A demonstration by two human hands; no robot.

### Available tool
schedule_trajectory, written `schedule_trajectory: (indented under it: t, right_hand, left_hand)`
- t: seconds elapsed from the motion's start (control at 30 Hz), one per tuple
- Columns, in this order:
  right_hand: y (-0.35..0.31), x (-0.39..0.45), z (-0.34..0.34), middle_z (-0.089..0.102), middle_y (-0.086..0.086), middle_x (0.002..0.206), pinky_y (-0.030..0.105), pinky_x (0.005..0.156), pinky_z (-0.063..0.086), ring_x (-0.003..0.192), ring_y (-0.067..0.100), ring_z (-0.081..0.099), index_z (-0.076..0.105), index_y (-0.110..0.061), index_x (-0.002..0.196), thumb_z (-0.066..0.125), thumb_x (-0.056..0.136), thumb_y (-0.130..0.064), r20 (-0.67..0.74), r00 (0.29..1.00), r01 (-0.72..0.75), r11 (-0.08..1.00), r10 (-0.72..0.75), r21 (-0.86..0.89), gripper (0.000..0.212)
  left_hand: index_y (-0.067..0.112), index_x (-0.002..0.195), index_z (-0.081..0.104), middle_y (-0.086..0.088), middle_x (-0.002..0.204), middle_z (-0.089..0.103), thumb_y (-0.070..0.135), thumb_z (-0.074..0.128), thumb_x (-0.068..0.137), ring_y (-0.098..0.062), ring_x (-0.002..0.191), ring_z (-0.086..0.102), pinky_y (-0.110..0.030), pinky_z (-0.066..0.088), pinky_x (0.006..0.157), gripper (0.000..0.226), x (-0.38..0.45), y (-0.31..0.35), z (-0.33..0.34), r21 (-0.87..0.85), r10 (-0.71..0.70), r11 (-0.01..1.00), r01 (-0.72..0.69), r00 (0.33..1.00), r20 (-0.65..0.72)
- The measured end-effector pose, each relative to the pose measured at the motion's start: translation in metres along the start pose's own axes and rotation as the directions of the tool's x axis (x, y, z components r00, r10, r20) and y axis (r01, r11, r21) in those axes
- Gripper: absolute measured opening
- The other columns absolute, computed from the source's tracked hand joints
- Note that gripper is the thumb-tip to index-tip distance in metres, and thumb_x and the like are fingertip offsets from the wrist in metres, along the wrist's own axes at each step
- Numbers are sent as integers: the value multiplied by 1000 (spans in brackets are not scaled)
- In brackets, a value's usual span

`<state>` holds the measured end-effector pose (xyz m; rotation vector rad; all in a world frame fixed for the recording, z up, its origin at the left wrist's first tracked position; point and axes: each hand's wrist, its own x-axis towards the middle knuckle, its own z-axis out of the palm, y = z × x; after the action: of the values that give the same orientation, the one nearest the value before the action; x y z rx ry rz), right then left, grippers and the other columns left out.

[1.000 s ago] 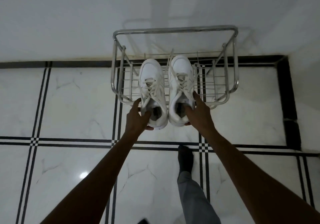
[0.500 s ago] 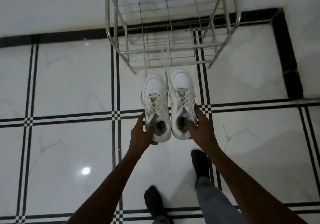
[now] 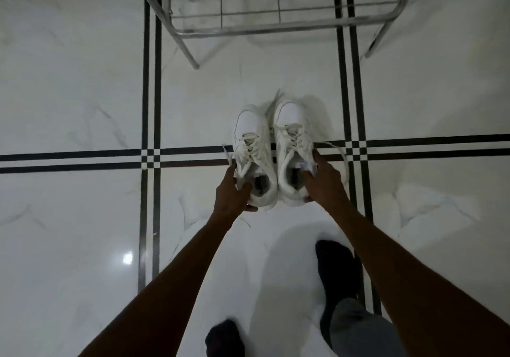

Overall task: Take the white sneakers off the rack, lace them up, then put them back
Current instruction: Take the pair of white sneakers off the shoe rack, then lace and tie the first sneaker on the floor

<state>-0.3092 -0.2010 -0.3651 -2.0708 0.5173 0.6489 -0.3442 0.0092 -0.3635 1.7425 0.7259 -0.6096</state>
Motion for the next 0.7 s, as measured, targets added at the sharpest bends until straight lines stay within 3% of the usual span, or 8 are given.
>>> schedule_trajectory:
  t: [0.2, 0.33, 0.4, 0.5, 0.57, 0.63, 0.7]
  right_hand:
    - [27, 29, 14, 59, 12, 134, 48, 85, 61, 117, 32, 63, 35, -22, 152, 58, 99, -17, 18, 1000, 0, 1000, 0, -17, 58]
    - [33, 31, 12, 59, 13, 136, 48, 97, 55, 123, 31, 60, 39, -17, 149, 64, 95, -19, 33, 999, 37, 997, -35, -64, 59]
    - [27, 26, 13, 55, 16, 139, 42, 102, 51, 130, 31, 53, 47, -12, 142, 67, 91, -22, -115, 987, 90, 978, -113, -190, 56]
    - [3, 4, 19, 53, 13, 133, 33, 97, 51, 126, 26, 50, 57, -10, 127, 67, 90, -21, -337, 859, 256, 894, -385, -368, 41]
    - [-17, -6, 27, 59, 11, 117, 27, 86, 55, 107, 20, 60, 62, -8, 114, 64, 91, -18, -270, 828, 382, 847, -492, -369, 25]
    - [-30, -4, 38, 66, 10, 99, 30, 78, 57, 90, 19, 64, 65, -5, 102, 62, 92, -17, -134, 865, 425, 848, -483, -315, 16]
    - [-36, 10, 52, 68, 14, 86, 37, 74, 56, 82, 25, 67, 66, -2, 92, 58, 93, -23, -27, 911, 383, 869, -412, -314, 22]
  left_hand:
    - [26, 160, 28, -15, 144, 53, 9, 56, 100, -20, 86, 70, -55, 65, 68, 68, 39, -25, 11, -20, 3, 1000, -3, 1000, -7]
    - [26, 159, 30, -10, 134, 55, 11, 60, 98, -17, 81, 68, -52, 65, 72, 70, 41, -29, 14, 12, 3, 1000, -2, 999, -39]
    - [24, 157, 35, -6, 127, 59, 18, 66, 95, -22, 87, 69, -50, 63, 83, 70, 38, -26, 13, 75, 18, 997, -12, 997, -81]
    - [23, 150, 47, -6, 127, 64, 27, 71, 90, -24, 113, 64, -42, 54, 100, 64, 35, -20, 8, 124, 61, 991, -45, 989, -132]
    - [24, 146, 52, -6, 130, 62, 32, 68, 91, -22, 114, 64, -35, 54, 96, 59, 35, -16, 6, 119, 81, 991, -64, 985, -150]
    - [24, 141, 58, -2, 132, 63, 37, 63, 93, -18, 115, 64, -26, 51, 89, 50, 35, -9, 5, 52, 80, 996, -71, 981, -175]
    - [21, 133, 65, 1, 128, 68, 34, 57, 97, -16, 114, 64, -30, 53, 93, 39, 38, -1, 8, -54, 103, 992, -116, 974, -201]
